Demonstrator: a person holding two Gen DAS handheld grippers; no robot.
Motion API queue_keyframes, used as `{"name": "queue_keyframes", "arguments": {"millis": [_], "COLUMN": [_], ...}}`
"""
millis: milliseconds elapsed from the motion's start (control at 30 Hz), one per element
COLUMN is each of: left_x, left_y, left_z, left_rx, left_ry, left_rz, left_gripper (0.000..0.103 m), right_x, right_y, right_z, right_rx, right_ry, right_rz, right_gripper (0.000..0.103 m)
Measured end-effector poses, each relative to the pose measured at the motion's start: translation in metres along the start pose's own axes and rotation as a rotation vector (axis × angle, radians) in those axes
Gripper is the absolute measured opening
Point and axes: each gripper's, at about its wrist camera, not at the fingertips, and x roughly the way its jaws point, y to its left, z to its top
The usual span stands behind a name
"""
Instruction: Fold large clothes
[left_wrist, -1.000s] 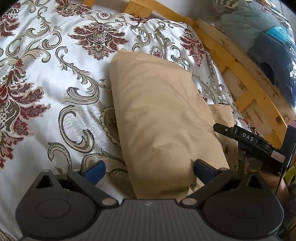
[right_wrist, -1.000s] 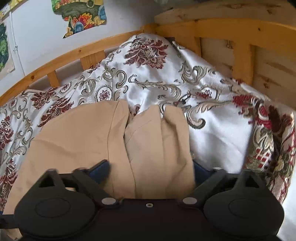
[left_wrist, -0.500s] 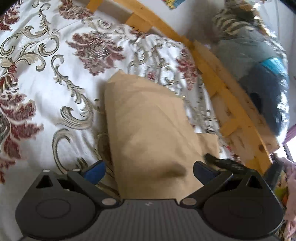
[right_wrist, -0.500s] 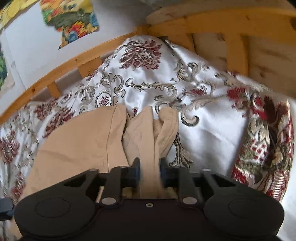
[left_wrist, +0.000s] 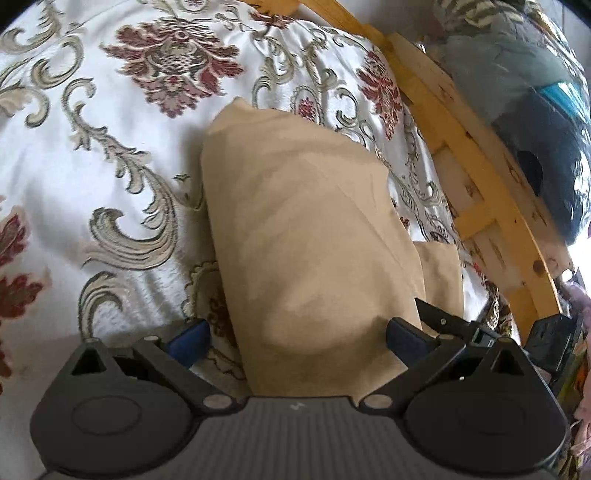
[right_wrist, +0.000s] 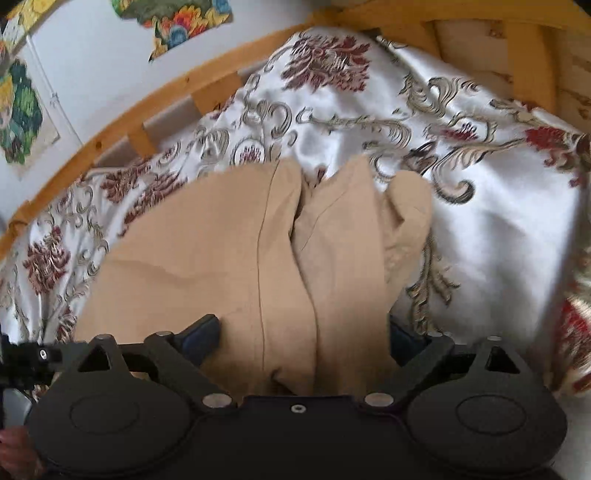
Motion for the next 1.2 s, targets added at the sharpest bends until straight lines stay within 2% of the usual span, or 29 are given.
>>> {"name": "queue_keyframes", "arguments": {"millis": [67, 133, 167, 233, 367, 433, 533, 600, 767, 867, 1033, 1133, 1200], "left_x": [0.002, 0.003, 0.003, 0.005, -0.005, -0.014, -0.031, -0.046, -0.076, -0.098, -0.133, -0.136, -0.126], "left_y": [-0.006, -0.015, -0.02, -0.03, -0.048, -0.057, -0.069, -0.073, -0.073, -0.059, -0.027, 0.001, 0.021], "left_z": [0.002, 0.004, 0.004, 0.006, 0.003, 0.002, 0.0, 0.0, 0.009, 0.02, 0.036, 0.042, 0.043], "left_rx": [0.02, 0.041, 0.053, 0.071, 0.133, 0.181, 0.271, 0.335, 0.419, 0.407, 0.379, 0.345, 0.3], "left_ry": [0.008, 0.015, 0.014, 0.014, -0.032, -0.059, -0.101, -0.137, -0.236, -0.286, -0.365, -0.363, -0.306], "left_rz": [0.018, 0.016, 0.047, 0.089, 0.141, 0.159, 0.172, 0.17, 0.2, 0.214, 0.261, 0.325, 0.387], "left_gripper": [0.102, 0.089, 0.087, 0.078, 0.065, 0.058, 0.054, 0.052, 0.049, 0.049, 0.05, 0.053, 0.054], "right_x": [0.0, -0.003, -0.004, -0.006, -0.014, -0.023, -0.036, -0.045, -0.045, -0.037, -0.022, 0.0, 0.022], "right_y": [-0.002, -0.004, -0.003, -0.001, 0.012, 0.025, 0.04, 0.054, 0.095, 0.121, 0.176, 0.203, 0.211], "right_z": [-0.001, -0.002, -0.003, -0.004, -0.005, -0.006, -0.007, -0.006, 0.002, 0.013, 0.022, 0.021, 0.018], "right_rx": [0.015, 0.03, 0.024, -0.007, -0.07, -0.131, -0.164, -0.194, -0.263, -0.258, -0.361, -0.436, -0.476], "right_ry": [0.001, -0.007, -0.008, -0.011, -0.019, -0.045, -0.117, -0.18, -0.272, -0.309, -0.378, -0.373, -0.305], "right_rz": [0.009, 0.013, 0.01, 0.0, -0.027, -0.031, 0.036, 0.091, 0.159, 0.209, 0.258, 0.264, 0.244], "right_gripper": [0.091, 0.076, 0.071, 0.054, 0.032, 0.027, 0.021, 0.013, 0.008, 0.007, 0.007, 0.006, 0.007]}}
